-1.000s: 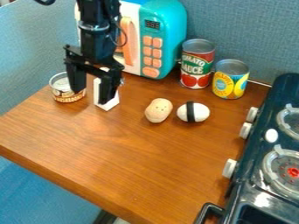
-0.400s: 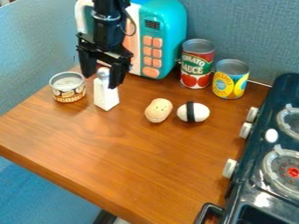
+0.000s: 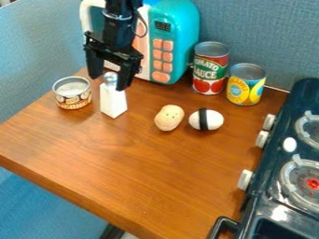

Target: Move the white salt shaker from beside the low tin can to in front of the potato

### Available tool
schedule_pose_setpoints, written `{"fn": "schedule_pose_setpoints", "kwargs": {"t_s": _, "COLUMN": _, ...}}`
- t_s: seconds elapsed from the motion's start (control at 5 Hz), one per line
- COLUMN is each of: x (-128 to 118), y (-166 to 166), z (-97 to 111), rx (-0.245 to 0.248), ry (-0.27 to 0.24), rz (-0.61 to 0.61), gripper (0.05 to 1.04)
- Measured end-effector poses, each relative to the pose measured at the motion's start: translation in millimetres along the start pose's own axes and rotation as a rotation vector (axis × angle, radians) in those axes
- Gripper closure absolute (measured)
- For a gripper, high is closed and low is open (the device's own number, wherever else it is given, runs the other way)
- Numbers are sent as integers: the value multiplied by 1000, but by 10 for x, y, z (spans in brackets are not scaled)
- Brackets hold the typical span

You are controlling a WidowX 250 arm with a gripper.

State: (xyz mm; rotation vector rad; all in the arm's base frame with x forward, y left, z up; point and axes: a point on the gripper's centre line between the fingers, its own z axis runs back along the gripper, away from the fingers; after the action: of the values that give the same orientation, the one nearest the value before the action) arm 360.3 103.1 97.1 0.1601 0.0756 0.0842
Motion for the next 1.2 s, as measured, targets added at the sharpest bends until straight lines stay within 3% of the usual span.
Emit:
{"fn": "schedule_pose_setpoints", "kwargs": {"t_s": 0.8, "x": 219, "y": 16, "z": -164, "rx": -8, "ry": 68, "rz": 0, "gripper": 87}}
{"fn": "schedule_pose_setpoints", "kwargs": {"t_s": 1.0, "x": 240, "y": 33, "z": -169, "rx": -7, "ry": 73, "rz": 2, "gripper": 133}}
{"fn": "schedule_pose_setpoints", "kwargs": {"t_s": 1.2, "x": 228, "y": 90, "z": -180, "rx": -11, "ry": 76, "rz": 18, "gripper": 412}}
